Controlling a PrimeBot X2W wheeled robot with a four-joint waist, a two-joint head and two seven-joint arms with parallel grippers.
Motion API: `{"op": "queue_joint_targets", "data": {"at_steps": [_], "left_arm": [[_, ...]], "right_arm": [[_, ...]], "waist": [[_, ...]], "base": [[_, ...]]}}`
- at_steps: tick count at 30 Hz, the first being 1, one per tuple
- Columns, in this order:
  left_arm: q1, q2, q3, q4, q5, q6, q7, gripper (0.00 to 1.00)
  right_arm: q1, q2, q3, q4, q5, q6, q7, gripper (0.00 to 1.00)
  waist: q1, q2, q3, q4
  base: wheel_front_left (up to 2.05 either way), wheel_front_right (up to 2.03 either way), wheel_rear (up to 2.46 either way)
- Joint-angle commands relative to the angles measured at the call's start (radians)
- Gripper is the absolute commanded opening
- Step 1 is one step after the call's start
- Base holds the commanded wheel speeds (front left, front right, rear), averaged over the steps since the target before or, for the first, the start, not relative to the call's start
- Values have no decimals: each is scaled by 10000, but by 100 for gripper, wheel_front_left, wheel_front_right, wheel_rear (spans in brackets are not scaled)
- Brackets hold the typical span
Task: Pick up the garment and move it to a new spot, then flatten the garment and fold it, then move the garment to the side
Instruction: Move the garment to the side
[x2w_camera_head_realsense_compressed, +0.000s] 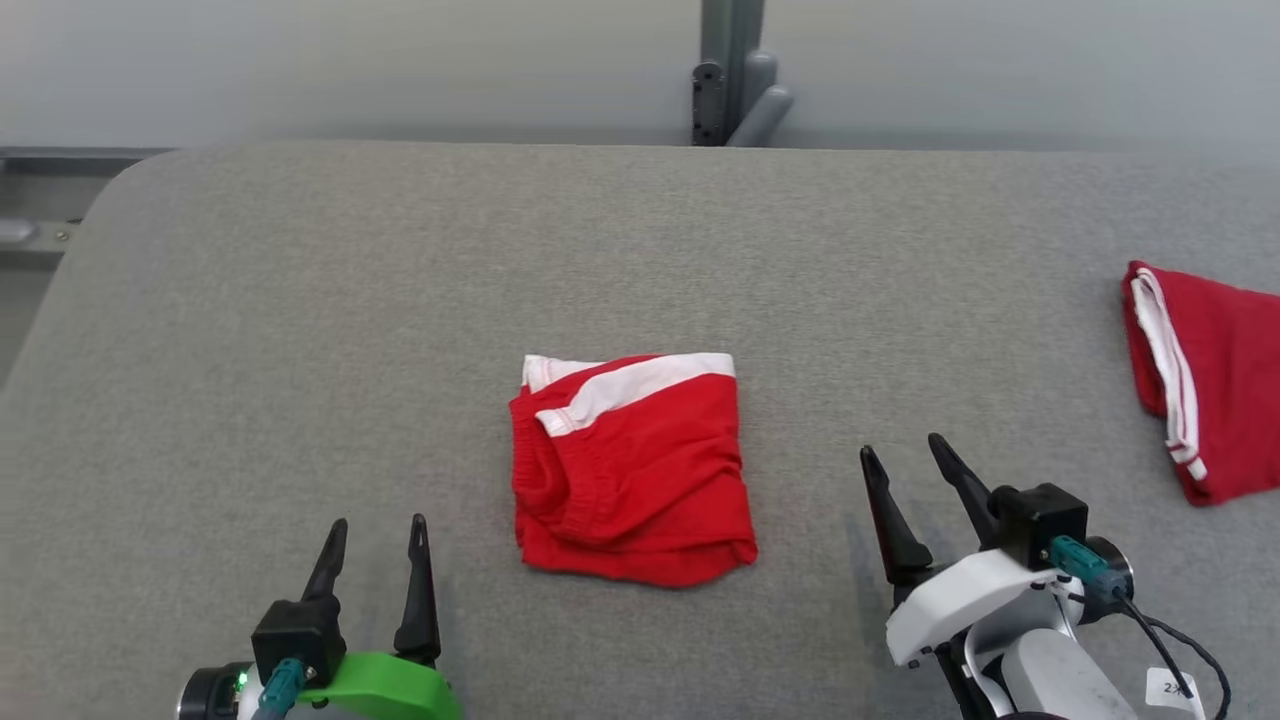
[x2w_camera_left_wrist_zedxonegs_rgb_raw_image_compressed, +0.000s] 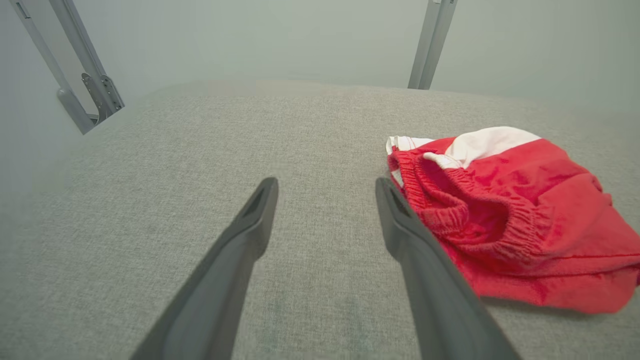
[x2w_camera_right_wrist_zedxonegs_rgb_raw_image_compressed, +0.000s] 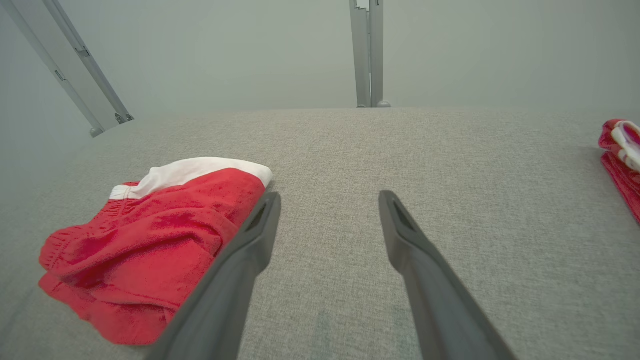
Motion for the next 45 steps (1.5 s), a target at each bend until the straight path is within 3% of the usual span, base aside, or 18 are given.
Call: {"op": "queue_joint_targets", "data": {"at_steps": [1,7,19,20,21,25,32,33,45], "left_arm": [[-39,30,-24,6,34,7,-20,100],[-28,30,-122,58,113,-53,-20,100],[-129,28,-20,-24,-160,13,-20,100],[-131,28,-17,-30,-143,19,-20,100],[-127,28,-4,-37,-131,25,-20,100],[-94,28,45,-66,-46,8,-20,100],[71,32,147,-129,114,-124,-20,100],[133,33,213,-153,108,-131,-20,100],[-299,30,-262,-246,-232,-67,-20,100]], "right_arm": [[-137,-33,143,190,84,-4,-18,100],[-539,-35,407,940,502,-4,-18,100],[-1284,-35,457,2676,1215,-3,-18,100],[-1341,-37,473,2840,1278,-4,-18,47],[-1392,-41,473,2959,1275,-4,-18,2],[-1496,-41,354,3218,1242,-4,-19,0],[-1342,-38,104,2885,1200,-10,-19,0],[-1290,-40,190,2758,1177,-10,-19,0],[-1207,-38,197,2458,801,-10,-19,0]], "waist": [[0,-1,201,1089],[0,-1,347,2347],[0,-1,734,3549],[0,-1,740,3557],[0,-1,738,3548],[0,-1,644,3282],[0,-1,288,1942],[0,-1,196,1255],[0,-1,116,-3134]], "base": [[0,0,0],[0,0,0],[0,0,0],[0,0,0],[0,0,0],[0,0,0],[0,0,0],[0,0,0],[0,0,0]]}}
